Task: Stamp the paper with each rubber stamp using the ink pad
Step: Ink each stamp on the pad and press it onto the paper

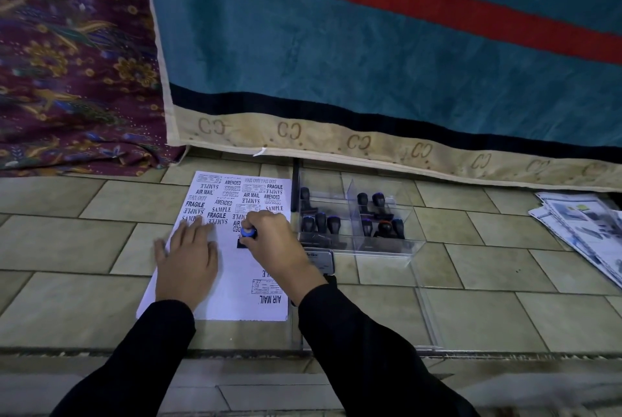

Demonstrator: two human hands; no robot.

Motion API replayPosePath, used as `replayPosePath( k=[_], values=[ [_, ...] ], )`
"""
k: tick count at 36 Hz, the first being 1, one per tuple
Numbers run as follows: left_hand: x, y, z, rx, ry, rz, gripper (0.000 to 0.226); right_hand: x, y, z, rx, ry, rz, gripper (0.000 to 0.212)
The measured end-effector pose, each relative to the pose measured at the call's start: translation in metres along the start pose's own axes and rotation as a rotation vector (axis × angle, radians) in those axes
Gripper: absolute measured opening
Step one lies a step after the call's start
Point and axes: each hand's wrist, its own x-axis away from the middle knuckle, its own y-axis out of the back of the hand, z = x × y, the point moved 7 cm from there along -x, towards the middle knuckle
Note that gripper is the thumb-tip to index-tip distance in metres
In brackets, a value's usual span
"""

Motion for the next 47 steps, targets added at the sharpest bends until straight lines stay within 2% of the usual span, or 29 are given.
replayPosePath(
  k=[10,17,20,22,26,29,33,38,44,47],
  values=[
    [0.001,0.001,-0.001,-0.009,-0.003,-0.004,0.043,-0.006,0.003,-0.002,-0.052,-0.060,0.043,0.008],
    [0.000,0.003,-0.001,-0.009,-0.003,-0.014,0.042,-0.007,0.003,-0.004,-0.080,-0.056,-0.011,0.006],
    [0.001,0.005,-0.002,-0.012,-0.006,-0.023,0.042,-0.011,0.007,-0.008,-0.126,-0.081,-0.002,0.014],
    [0.001,0.005,-0.001,-0.007,-0.006,-0.031,0.042,-0.013,0.023,-0.015,-0.215,-0.098,-0.062,0.018],
    [0.002,0.006,-0.002,-0.011,-0.010,-0.047,0.041,-0.010,0.087,-0.050,-0.410,-0.179,-0.313,0.025],
    [0.003,0.006,-0.003,-0.023,-0.021,-0.062,0.040,-0.003,0.144,-0.086,-0.313,-0.256,-0.518,0.024],
    [0.002,0.006,-0.002,-0.020,-0.017,-0.066,0.040,0.005,0.189,-0.135,-0.072,-0.366,-0.595,0.017],
    [0.001,0.006,-0.002,-0.026,-0.010,-0.059,0.041,0.008,0.193,-0.181,0.206,-0.489,-0.449,0.020],
    [0.002,0.007,-0.003,-0.028,-0.006,-0.056,0.041,0.000,0.184,-0.191,0.295,-0.527,-0.326,0.018],
    [0.003,0.007,-0.003,-0.029,-0.002,-0.051,0.041,-0.003,0.176,-0.191,0.333,-0.536,-0.281,0.006]
  ],
)
